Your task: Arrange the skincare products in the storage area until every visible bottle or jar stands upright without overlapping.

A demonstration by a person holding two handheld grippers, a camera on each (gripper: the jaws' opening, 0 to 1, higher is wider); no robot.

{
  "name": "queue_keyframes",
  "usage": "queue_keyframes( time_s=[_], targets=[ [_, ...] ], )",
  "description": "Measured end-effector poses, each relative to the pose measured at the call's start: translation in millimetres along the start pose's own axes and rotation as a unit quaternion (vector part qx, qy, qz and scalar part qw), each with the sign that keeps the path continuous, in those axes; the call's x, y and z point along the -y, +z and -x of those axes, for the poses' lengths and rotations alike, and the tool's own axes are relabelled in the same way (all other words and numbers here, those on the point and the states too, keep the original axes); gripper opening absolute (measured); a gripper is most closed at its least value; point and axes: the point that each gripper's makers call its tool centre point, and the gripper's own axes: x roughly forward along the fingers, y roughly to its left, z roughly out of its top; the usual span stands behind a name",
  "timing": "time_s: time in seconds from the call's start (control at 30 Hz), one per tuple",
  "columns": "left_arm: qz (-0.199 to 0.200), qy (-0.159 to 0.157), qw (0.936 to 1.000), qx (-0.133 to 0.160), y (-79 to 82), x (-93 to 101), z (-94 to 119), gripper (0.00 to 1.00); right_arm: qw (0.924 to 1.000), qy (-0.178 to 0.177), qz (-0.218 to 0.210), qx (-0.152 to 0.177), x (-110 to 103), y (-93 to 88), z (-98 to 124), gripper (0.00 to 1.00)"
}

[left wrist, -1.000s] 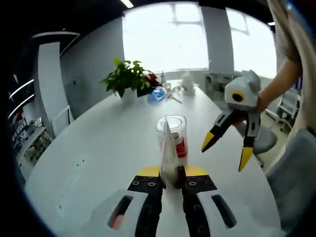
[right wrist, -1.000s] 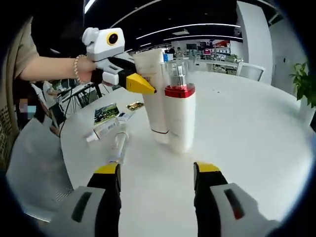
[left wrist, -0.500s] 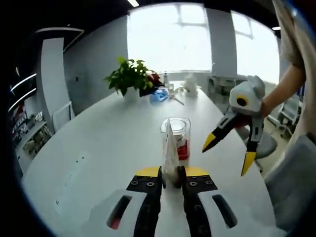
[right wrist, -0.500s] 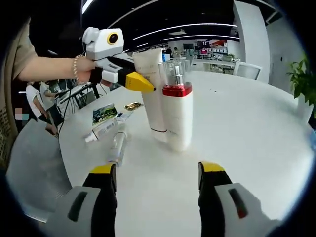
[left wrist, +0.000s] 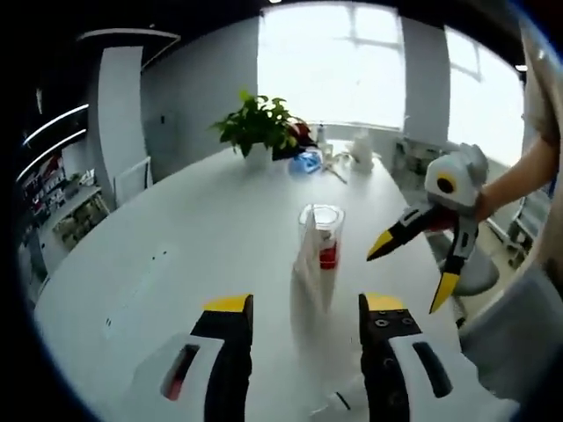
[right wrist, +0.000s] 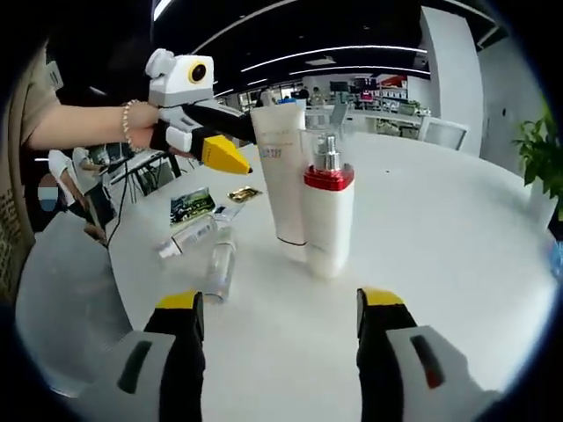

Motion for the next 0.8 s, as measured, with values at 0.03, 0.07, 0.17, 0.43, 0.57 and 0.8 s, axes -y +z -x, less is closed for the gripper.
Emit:
queue_keyframes(
  time_s=[0.03,0.07,0.17,0.43,0.57,0.8],
  targets=[
    [0.015,0.006,0.9998,-0.008,-3.9,1.3,4.8,0.54,1.0,0.0,0.003,0.001,-2.3,1.5,0.9,0.73],
    [0.022,0.009,0.9997,-0.01,-5.8,2.7,7.9,0.58,1.0,0.001,0.004,0.001,-3.7,2.3,1.8,0.74],
    [0.043,0.022,0.9988,-0.012,-10.7,7.6,21.5,0.65,1.0,0.003,0.004,0.006,-8.9,5.4,5.8,0.75],
    [0.086,0.055,0.9947,-0.014,-22.6,21.2,51.5,0.81,0.9998,0.0,0.001,0.017,-19.8,11.7,16.1,0.81],
    [0.107,0.077,0.9911,-0.017,-32.8,26.9,67.3,0.88,0.9999,0.0,-0.003,0.016,-25.4,10.2,19.3,0.84],
    [0.136,0.103,0.9851,-0.021,-53.0,41.2,96.8,0.97,0.9997,-0.006,-0.01,0.02,-33.0,10.4,22.4,0.91]
  ],
)
